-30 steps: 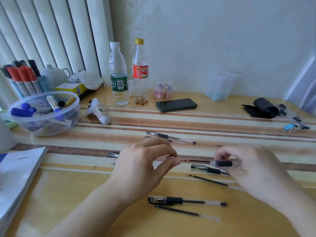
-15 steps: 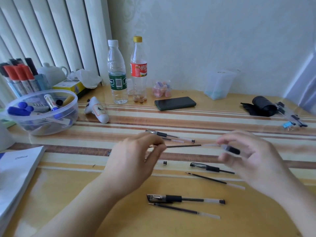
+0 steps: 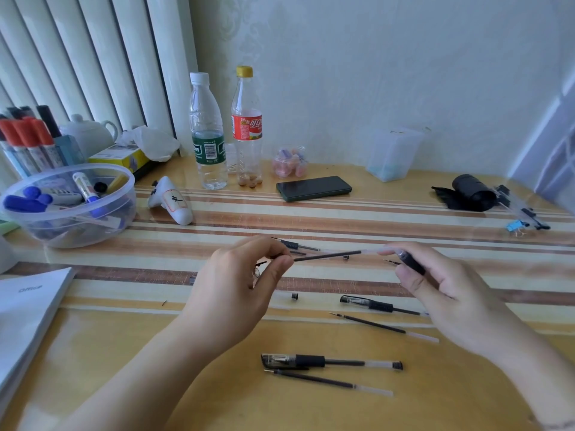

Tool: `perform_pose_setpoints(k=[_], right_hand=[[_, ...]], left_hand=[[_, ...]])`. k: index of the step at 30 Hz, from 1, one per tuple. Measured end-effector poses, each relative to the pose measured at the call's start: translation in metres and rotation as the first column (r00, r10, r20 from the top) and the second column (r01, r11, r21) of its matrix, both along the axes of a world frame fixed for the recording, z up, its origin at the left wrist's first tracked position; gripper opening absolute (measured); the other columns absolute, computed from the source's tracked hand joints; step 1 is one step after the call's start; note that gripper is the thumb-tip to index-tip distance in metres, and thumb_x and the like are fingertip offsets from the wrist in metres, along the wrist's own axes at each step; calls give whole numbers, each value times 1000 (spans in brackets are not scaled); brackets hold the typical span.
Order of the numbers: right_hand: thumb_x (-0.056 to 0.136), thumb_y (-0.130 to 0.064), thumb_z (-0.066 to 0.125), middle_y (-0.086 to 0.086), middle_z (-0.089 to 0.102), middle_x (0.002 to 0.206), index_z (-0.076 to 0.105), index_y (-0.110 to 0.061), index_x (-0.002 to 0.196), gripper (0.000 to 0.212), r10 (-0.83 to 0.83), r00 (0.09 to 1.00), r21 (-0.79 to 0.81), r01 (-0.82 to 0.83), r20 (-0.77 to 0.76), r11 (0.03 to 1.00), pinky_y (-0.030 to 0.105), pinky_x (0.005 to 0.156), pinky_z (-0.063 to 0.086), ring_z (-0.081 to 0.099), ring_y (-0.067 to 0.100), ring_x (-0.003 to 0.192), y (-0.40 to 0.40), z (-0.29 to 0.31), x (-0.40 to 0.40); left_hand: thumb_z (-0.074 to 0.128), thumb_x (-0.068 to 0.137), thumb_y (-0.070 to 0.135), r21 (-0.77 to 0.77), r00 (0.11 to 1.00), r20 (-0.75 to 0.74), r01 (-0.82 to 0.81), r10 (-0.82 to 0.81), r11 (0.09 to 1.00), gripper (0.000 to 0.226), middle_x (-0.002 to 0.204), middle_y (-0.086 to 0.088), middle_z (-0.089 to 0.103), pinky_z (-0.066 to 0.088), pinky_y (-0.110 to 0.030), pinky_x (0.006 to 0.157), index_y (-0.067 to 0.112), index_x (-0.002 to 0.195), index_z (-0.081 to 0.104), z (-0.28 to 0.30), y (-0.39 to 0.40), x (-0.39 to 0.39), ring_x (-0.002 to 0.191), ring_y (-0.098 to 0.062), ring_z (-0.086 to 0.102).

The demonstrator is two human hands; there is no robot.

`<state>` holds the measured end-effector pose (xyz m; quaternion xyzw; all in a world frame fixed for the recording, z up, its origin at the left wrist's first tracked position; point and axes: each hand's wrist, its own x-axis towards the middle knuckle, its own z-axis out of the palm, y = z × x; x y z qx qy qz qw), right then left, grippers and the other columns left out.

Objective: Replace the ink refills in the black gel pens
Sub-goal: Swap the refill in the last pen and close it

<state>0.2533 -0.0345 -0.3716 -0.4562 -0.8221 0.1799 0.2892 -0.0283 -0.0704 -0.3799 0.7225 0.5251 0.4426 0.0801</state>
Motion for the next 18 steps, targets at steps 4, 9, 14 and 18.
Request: perform_pose_setpoints(k=[4, 9, 14, 18], right_hand=[[92, -52, 40, 8, 50, 60, 53, -56, 112, 25, 0, 1000, 6, 0, 20, 1000, 25, 48, 29, 34, 6, 44, 1, 1, 1], [93, -49, 41, -8, 41, 52, 55, -51, 116, 27, 10, 1000, 21, -10, 1, 1000, 18, 45, 24, 35, 5, 44, -2, 3, -2], [92, -48, 45, -7, 48, 52, 59, -49, 114, 26, -15, 995, 15, 13, 99, 1000, 18, 42, 26, 39, 8, 41, -6, 10, 0], [83, -60, 44, -32, 68, 81, 67, -46, 107, 36, -89, 960, 101, 64, 265, 993, 17, 49, 44, 60, -5, 62, -11, 17, -2]], left_hand=[[50, 90, 44, 2, 1000, 10, -1, 1, 1000, 14, 73, 23, 57, 28, -16, 46, 35, 84, 60, 0, 0, 0, 46, -8, 43], [54, 92, 38, -24, 999, -40, -6, 5, 1000, 9, 74, 29, 56, 27, -13, 45, 38, 83, 57, 2, 0, 1, 48, -4, 46], [58, 93, 26, 9, 982, -187, -16, 18, 1000, 10, 72, 21, 56, 32, -18, 46, 28, 85, 62, 3, 0, -2, 50, -5, 43], [54, 89, 26, 62, 917, -397, -6, 30, 998, 11, 75, 12, 60, 35, -23, 43, 23, 82, 63, 9, -2, -5, 51, -10, 40]])
